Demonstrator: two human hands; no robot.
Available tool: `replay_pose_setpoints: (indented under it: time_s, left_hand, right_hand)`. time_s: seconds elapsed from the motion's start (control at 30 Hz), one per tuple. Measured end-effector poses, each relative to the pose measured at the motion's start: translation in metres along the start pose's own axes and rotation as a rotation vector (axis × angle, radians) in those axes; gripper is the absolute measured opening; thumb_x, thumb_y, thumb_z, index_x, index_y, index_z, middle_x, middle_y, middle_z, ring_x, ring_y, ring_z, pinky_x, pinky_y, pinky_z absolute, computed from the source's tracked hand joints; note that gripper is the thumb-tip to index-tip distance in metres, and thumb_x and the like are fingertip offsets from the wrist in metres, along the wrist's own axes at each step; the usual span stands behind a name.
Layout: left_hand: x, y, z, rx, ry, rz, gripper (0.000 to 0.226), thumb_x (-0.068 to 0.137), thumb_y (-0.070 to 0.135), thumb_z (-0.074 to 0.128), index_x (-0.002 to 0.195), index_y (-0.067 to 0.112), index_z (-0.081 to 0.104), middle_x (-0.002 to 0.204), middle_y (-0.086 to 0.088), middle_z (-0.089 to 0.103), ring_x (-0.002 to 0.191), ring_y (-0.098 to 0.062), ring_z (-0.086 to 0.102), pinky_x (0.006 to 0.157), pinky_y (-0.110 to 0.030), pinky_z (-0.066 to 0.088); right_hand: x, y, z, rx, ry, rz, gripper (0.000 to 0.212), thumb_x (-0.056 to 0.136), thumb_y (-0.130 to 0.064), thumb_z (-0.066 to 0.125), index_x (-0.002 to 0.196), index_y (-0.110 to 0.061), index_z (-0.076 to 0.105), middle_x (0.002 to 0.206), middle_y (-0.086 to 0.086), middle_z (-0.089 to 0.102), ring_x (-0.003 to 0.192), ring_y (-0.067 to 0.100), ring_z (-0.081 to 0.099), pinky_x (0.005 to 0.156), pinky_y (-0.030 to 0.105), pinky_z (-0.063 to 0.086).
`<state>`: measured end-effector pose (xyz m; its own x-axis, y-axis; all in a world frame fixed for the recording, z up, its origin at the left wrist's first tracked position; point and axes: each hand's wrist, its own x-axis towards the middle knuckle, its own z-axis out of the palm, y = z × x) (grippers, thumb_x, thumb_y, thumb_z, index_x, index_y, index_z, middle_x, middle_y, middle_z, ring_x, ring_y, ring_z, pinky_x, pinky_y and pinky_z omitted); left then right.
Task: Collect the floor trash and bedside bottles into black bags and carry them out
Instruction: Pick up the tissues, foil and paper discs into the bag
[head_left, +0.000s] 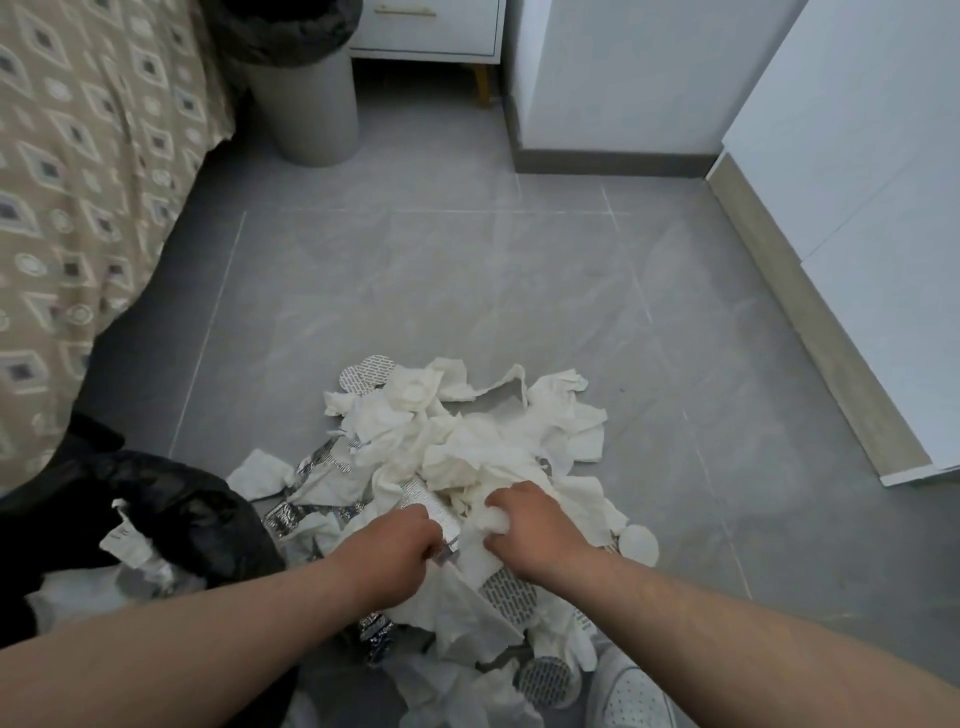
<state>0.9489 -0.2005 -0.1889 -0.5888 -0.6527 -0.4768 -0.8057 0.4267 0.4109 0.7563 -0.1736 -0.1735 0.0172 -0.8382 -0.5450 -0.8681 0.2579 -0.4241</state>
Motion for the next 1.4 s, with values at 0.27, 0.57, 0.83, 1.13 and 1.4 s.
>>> replay_pose_setpoints:
  time_s: [0.27, 0.57, 0.83, 1.13, 1.4]
  left_hand:
    - [-0.026, 0.02, 0.012, 0.231, 0.245, 0.188, 0.085, 0.055, 0.081, 0.046, 0.111, 0.018, 0.054, 0.114, -0.008, 0.062, 0.098, -0.024, 0.062, 0.078, -0.032, 0.056]
    - [-0.024, 0.029, 0.033, 0.429, 0.124, 0.441, 0.06, 0.039, 0.029, 0.077, 0.095, 0.022, 0.057, 0.113, -0.016, 0.054, 0.082, -0.022, 0.065, 0.054, -0.022, 0.049]
    - [-0.02, 0.018, 0.012, 0.025, 0.1, 0.287, 0.01, 0.076, 0.012, 0.054, 0.082, 0.016, 0.06, 0.098, -0.001, 0.054, 0.094, -0.021, 0.056, 0.076, -0.025, 0.045]
    - [-0.136, 0.007, -0.127, -0.747, 0.688, -0.242, 0.008, 0.065, 0.021, 0.078, 0.066, 0.023, 0.071, 0.065, -0.002, 0.069, 0.052, -0.008, 0.056, 0.052, -0.019, 0.045]
    - [-0.261, -0.097, -0.11, -0.721, 1.012, -0.624, 0.018, 0.072, 0.008, 0.076, 0.063, 0.022, 0.069, 0.064, -0.009, 0.066, 0.061, -0.018, 0.058, 0.063, -0.032, 0.045]
  right_hand:
    - [0.002, 0.008, -0.024, 0.328, 0.222, 0.097, 0.018, 0.079, -0.011, 0.061, 0.096, -0.012, 0.067, 0.095, 0.002, 0.067, 0.091, 0.02, 0.061, 0.069, 0.024, 0.038]
    - [0.009, 0.017, -0.037, 0.633, 0.298, 0.296, 0.015, 0.071, -0.01, 0.069, 0.086, -0.011, 0.067, 0.086, 0.006, 0.07, 0.083, 0.026, 0.067, 0.077, 0.038, 0.054]
    - [0.005, 0.013, -0.059, 0.799, 0.287, 0.283, 0.013, 0.073, -0.005, 0.07, 0.078, -0.016, 0.065, 0.084, 0.005, 0.07, 0.084, 0.027, 0.069, 0.077, 0.039, 0.056]
    - [-0.02, -0.071, -0.128, 1.026, 0.326, 0.117, 0.017, 0.079, 0.001, 0.067, 0.087, -0.013, 0.064, 0.093, 0.015, 0.072, 0.08, 0.031, 0.07, 0.079, 0.047, 0.057]
    - [-0.074, -0.185, -0.122, 0.982, 0.139, -0.107, 0.017, 0.081, 0.003, 0.067, 0.082, -0.013, 0.065, 0.089, 0.018, 0.071, 0.08, 0.034, 0.067, 0.083, 0.05, 0.053]
